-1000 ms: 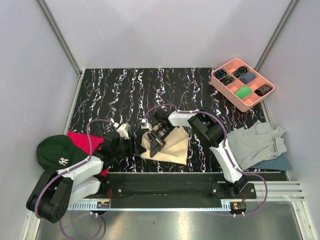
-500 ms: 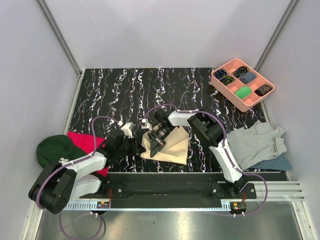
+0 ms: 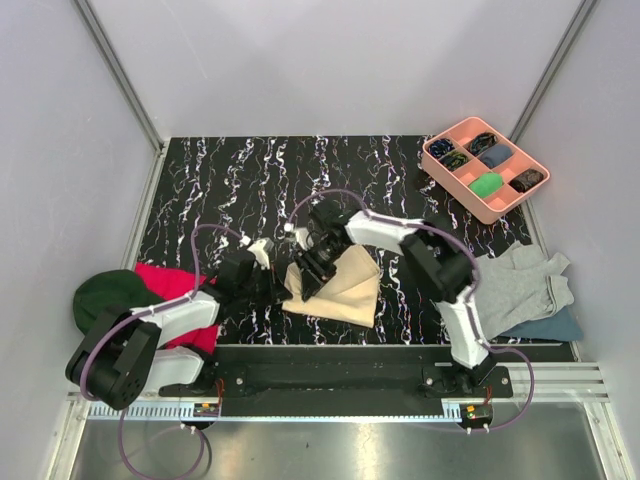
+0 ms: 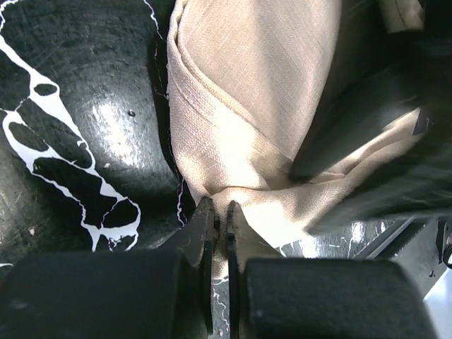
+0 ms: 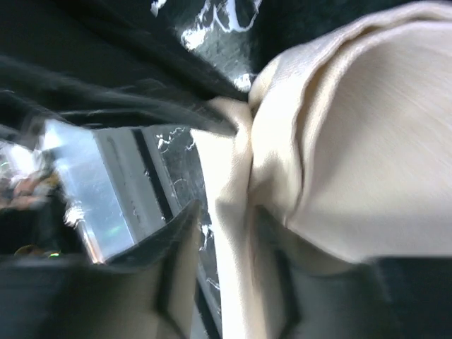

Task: Fold the napkin, place the utensils inside, and roll it up
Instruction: Roll the napkin with the utensil

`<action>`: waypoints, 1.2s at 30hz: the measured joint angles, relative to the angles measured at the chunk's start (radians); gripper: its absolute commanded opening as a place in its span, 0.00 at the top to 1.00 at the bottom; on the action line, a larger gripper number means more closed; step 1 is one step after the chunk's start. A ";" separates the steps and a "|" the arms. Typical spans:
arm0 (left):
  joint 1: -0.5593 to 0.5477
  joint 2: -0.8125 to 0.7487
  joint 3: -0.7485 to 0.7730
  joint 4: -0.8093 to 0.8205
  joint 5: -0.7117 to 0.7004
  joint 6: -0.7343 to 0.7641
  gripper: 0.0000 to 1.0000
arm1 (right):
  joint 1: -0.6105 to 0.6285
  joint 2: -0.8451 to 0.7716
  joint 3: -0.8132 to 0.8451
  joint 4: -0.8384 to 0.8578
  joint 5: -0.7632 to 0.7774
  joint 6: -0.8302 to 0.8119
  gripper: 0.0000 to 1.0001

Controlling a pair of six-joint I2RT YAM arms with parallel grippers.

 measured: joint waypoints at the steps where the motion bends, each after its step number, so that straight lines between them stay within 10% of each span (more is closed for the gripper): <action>1: 0.000 0.005 0.006 -0.007 0.000 0.001 1.00 | 0.000 -0.051 -0.019 0.012 0.056 0.011 0.36; 5: 0.000 0.009 0.021 -0.032 -0.003 0.004 1.00 | 0.003 -0.302 -0.147 0.056 0.253 0.050 0.17; 11: 0.000 0.018 0.042 -0.065 -0.005 0.007 1.00 | 0.033 -0.578 -0.396 0.094 0.486 0.136 0.15; 36: 0.000 0.022 0.062 -0.108 -0.004 0.011 1.00 | 0.082 -0.618 -0.600 0.100 0.624 0.389 0.23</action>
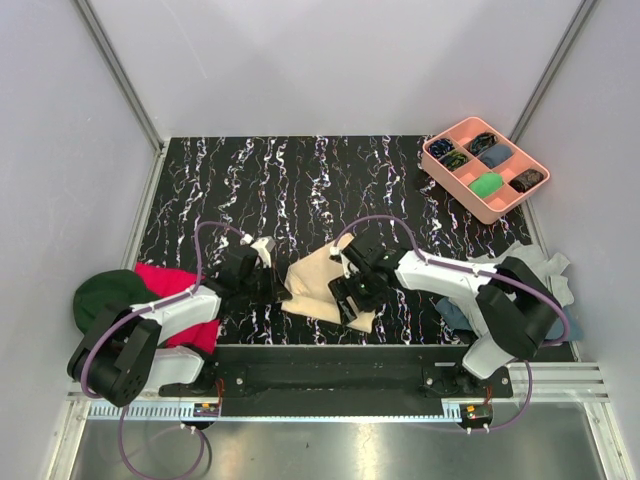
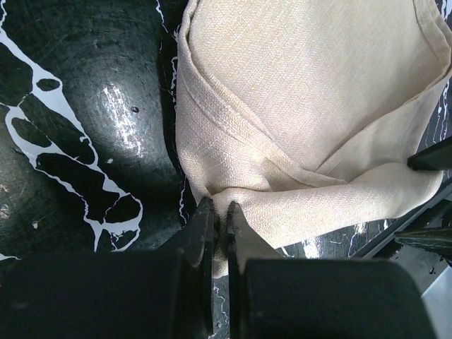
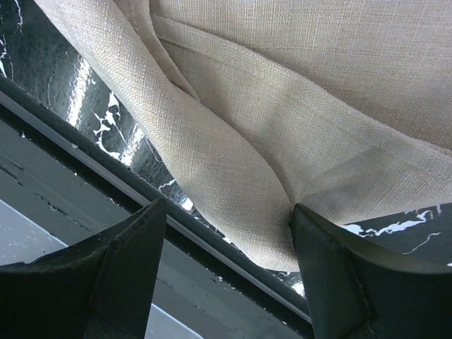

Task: Fold the napkin, place the utensils inside, and roll it up
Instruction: Roll the napkin with the utensil

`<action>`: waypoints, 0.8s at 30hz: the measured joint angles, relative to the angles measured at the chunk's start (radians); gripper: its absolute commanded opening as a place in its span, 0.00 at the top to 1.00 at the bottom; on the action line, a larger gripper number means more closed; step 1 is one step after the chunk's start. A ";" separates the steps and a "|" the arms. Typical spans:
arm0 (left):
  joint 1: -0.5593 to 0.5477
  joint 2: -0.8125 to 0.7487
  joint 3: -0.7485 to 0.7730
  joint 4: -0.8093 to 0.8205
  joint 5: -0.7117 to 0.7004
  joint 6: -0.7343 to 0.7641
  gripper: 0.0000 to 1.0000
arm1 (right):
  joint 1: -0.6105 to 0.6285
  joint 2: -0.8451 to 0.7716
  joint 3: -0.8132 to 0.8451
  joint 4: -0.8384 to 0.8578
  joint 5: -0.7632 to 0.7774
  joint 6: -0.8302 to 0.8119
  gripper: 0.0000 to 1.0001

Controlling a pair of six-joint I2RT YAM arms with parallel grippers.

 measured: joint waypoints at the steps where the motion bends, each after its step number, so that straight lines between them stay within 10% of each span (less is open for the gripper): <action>1: 0.000 0.000 0.002 -0.003 0.000 0.000 1.00 | 0.008 0.000 -0.002 0.000 0.005 0.010 0.23; 24: 0.000 0.016 0.018 -0.022 0.002 -0.001 1.00 | 0.000 0.026 -0.079 0.046 -0.102 0.175 0.62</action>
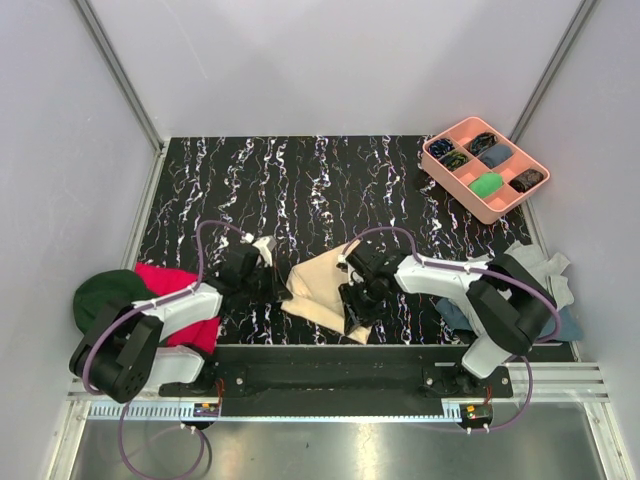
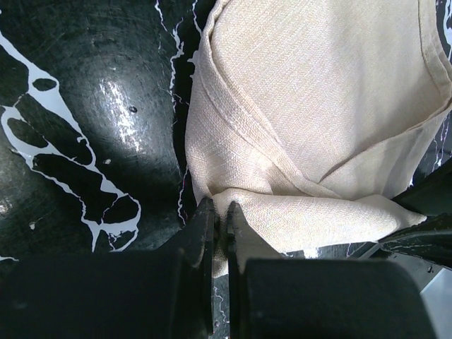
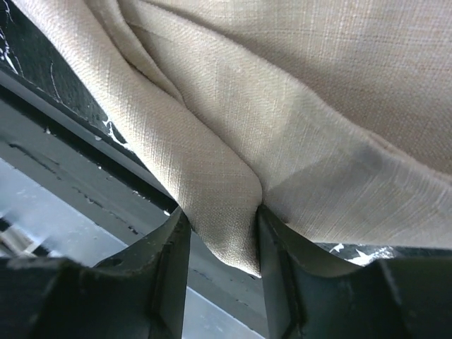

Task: Fold the napkin, place the utensils inside, and roll it up
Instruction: Roll the napkin with the utensil

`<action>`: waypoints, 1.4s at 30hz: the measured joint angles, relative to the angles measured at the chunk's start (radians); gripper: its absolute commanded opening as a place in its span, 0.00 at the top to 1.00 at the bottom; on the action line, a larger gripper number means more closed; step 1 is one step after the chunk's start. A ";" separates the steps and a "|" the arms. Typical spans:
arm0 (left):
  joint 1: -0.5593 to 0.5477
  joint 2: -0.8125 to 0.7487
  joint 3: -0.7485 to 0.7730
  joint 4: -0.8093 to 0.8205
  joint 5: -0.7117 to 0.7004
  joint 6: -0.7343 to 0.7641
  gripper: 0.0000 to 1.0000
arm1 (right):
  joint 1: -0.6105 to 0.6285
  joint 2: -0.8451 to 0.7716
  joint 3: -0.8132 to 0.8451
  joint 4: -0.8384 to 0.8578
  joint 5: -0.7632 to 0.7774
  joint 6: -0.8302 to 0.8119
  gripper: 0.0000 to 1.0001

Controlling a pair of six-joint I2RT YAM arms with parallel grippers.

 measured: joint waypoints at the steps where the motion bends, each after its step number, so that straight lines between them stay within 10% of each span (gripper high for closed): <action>1: 0.000 0.005 0.003 -0.001 0.001 0.000 1.00 | -0.010 0.006 -0.003 0.005 -0.016 0.002 0.62; 5: 0.000 0.022 0.016 -0.003 0.003 0.000 1.00 | -0.043 0.028 -0.008 0.014 -0.070 0.013 0.57; 9: 0.000 0.037 0.029 -0.008 0.009 0.002 1.00 | -0.048 0.026 -0.002 -0.001 -0.070 0.016 0.29; 19: 0.003 0.096 0.093 -0.074 0.047 0.019 1.00 | 0.009 -0.175 0.181 -0.101 0.191 -0.102 0.12; 29: 0.005 0.164 0.175 -0.161 0.083 0.031 1.00 | 0.345 -0.015 0.216 0.106 0.501 -0.331 0.14; 42: 0.008 0.171 0.184 -0.186 0.100 0.038 1.00 | 0.404 0.123 0.198 0.180 0.590 -0.463 0.37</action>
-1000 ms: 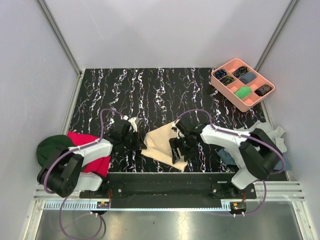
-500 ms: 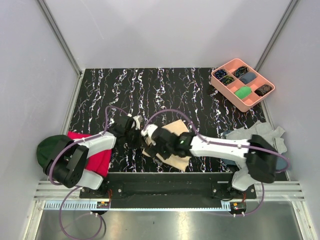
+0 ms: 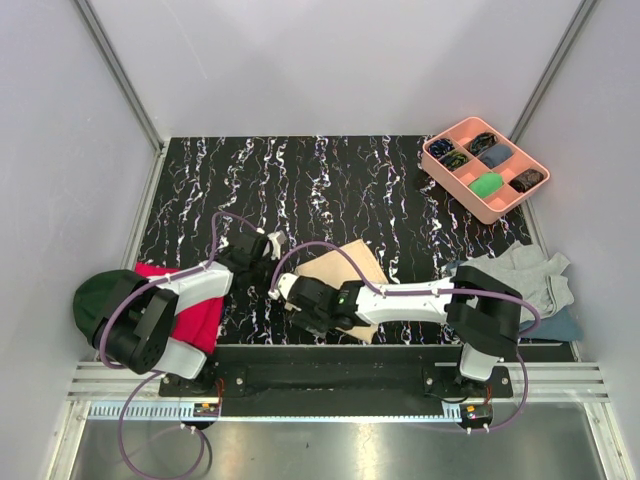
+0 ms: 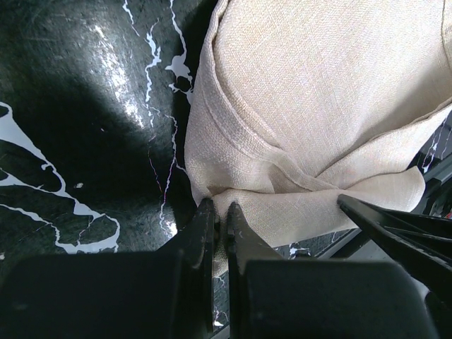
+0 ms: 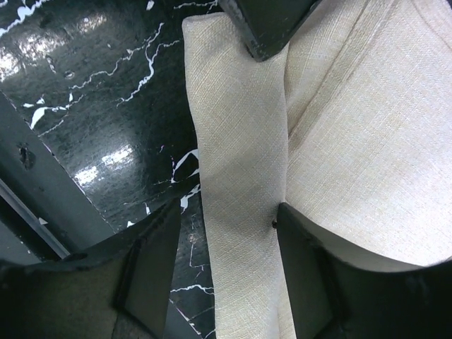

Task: Fold the napkin, place the utensils inside, and roll it up
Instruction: Roll the napkin with the utensil

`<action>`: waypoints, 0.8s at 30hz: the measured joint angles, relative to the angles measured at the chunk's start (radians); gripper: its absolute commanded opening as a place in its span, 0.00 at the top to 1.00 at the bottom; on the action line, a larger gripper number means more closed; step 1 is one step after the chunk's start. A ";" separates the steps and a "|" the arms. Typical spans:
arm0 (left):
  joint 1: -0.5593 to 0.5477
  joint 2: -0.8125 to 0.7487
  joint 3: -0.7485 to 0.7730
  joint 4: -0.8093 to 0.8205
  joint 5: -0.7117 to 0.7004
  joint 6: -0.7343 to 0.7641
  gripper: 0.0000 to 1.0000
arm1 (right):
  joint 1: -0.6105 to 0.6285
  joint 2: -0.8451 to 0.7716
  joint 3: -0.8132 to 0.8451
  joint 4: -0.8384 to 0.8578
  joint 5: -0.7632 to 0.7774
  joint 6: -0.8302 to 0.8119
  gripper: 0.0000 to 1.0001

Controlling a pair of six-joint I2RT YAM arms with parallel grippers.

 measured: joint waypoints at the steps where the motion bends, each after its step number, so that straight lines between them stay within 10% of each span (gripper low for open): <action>1: 0.000 0.000 0.000 -0.002 0.001 0.000 1.00 | 0.000 0.000 -0.004 0.006 -0.003 -0.002 0.37; 12: 0.003 0.000 0.006 -0.025 0.004 0.008 1.00 | -0.005 0.038 -0.022 0.065 0.010 -0.003 0.36; 18: 0.003 0.000 0.006 -0.025 0.005 0.011 1.00 | -0.049 0.063 0.003 0.074 -0.058 0.018 0.52; 24: 0.024 -0.039 0.000 -0.058 -0.016 0.013 0.51 | -0.102 0.088 0.029 0.082 -0.187 0.027 0.65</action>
